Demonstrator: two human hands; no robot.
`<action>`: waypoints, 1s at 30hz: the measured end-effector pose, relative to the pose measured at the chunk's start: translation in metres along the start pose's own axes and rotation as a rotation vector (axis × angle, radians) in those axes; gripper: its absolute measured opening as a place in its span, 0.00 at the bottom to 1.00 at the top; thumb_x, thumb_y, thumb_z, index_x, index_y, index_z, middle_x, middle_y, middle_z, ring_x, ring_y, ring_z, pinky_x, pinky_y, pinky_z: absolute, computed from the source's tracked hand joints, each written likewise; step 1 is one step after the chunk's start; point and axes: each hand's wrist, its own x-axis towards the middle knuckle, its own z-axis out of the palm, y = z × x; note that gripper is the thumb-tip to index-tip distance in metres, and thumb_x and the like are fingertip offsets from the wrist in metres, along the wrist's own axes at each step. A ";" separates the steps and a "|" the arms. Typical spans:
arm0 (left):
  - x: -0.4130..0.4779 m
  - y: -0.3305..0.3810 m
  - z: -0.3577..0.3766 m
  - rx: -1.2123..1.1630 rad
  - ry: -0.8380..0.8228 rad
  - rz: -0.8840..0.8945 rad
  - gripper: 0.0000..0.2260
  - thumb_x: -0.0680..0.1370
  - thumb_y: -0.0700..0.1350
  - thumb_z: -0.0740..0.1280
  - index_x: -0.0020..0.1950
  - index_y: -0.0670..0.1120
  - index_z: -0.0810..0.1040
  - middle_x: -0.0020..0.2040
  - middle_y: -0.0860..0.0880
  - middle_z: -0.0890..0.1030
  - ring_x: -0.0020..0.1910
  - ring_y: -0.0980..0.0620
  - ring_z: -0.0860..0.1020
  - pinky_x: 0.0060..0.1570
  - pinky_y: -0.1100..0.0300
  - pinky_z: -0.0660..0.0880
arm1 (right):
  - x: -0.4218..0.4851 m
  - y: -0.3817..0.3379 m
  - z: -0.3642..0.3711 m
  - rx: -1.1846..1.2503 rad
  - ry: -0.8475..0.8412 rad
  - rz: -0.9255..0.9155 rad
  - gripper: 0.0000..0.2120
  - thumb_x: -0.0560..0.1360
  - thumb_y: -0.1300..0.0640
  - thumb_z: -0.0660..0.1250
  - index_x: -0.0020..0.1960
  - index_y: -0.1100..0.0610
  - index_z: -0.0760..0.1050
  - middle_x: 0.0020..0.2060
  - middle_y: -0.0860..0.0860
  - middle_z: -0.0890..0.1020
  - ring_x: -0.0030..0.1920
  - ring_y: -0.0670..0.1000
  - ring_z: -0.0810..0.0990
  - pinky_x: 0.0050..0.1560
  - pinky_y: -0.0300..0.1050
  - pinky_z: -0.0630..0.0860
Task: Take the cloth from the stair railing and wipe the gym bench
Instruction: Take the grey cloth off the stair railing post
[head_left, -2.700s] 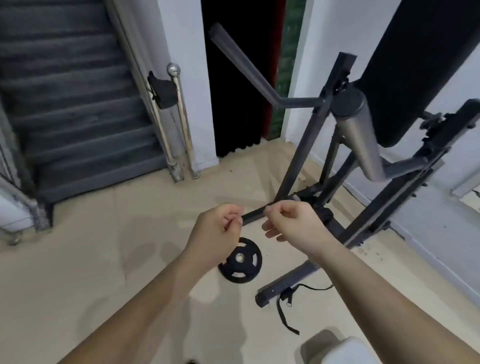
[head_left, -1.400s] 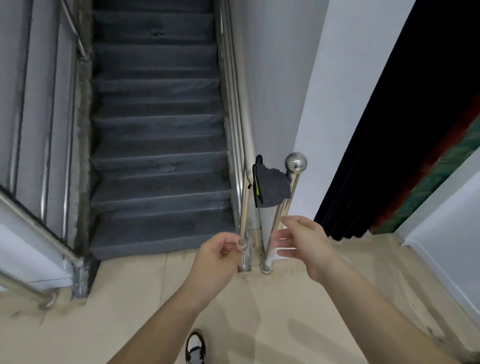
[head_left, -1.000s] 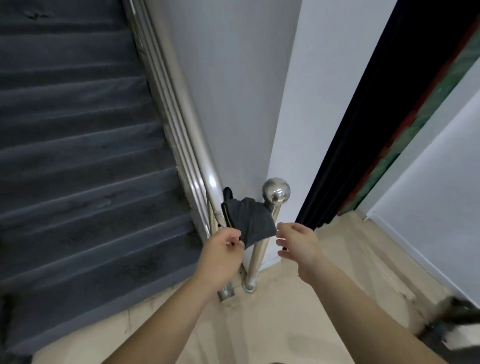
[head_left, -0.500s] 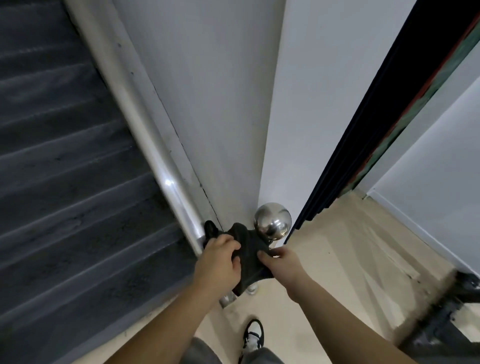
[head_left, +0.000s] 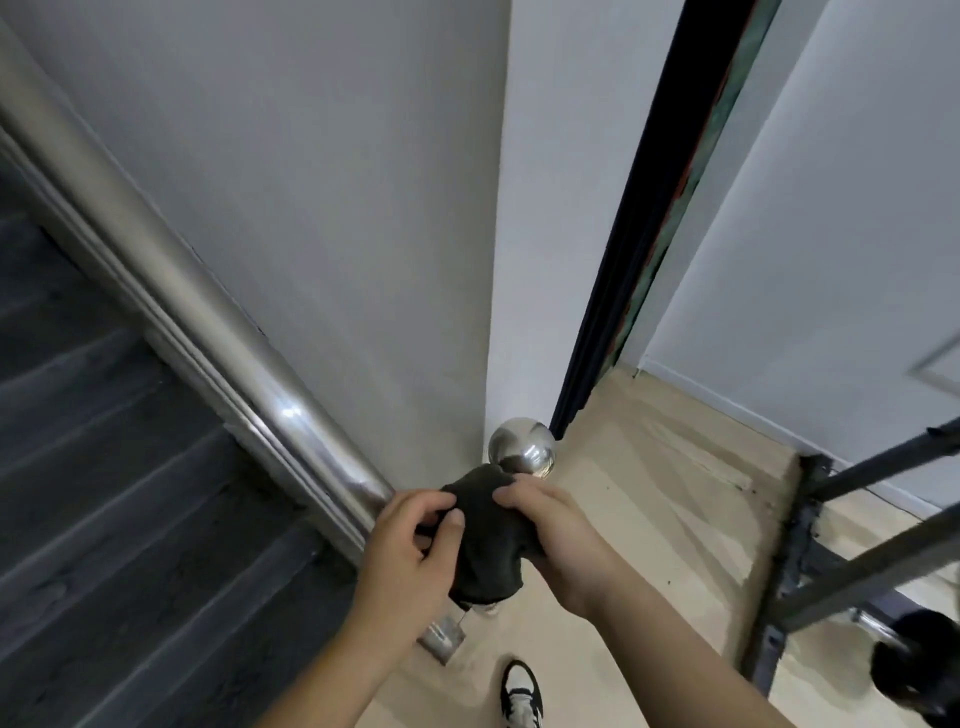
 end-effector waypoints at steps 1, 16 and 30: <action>-0.003 0.010 -0.009 -0.029 0.005 0.013 0.05 0.80 0.44 0.69 0.50 0.54 0.82 0.49 0.57 0.81 0.49 0.59 0.81 0.45 0.67 0.77 | -0.012 -0.004 0.004 0.052 0.008 -0.026 0.15 0.68 0.52 0.72 0.49 0.61 0.79 0.44 0.58 0.79 0.48 0.55 0.79 0.47 0.49 0.74; -0.180 0.166 0.112 -0.459 -1.148 -0.639 0.20 0.77 0.57 0.68 0.60 0.45 0.85 0.58 0.45 0.87 0.56 0.48 0.86 0.59 0.49 0.75 | -0.325 0.072 -0.122 0.831 0.435 -0.322 0.26 0.74 0.56 0.65 0.68 0.68 0.78 0.66 0.67 0.79 0.65 0.65 0.78 0.76 0.60 0.65; -0.647 0.300 0.370 -0.081 -1.748 -0.611 0.17 0.74 0.50 0.74 0.61 0.45 0.82 0.54 0.41 0.87 0.52 0.38 0.85 0.46 0.48 0.80 | -0.784 0.337 -0.314 1.097 1.481 -0.186 0.20 0.77 0.50 0.73 0.65 0.59 0.79 0.59 0.59 0.85 0.60 0.61 0.84 0.58 0.58 0.81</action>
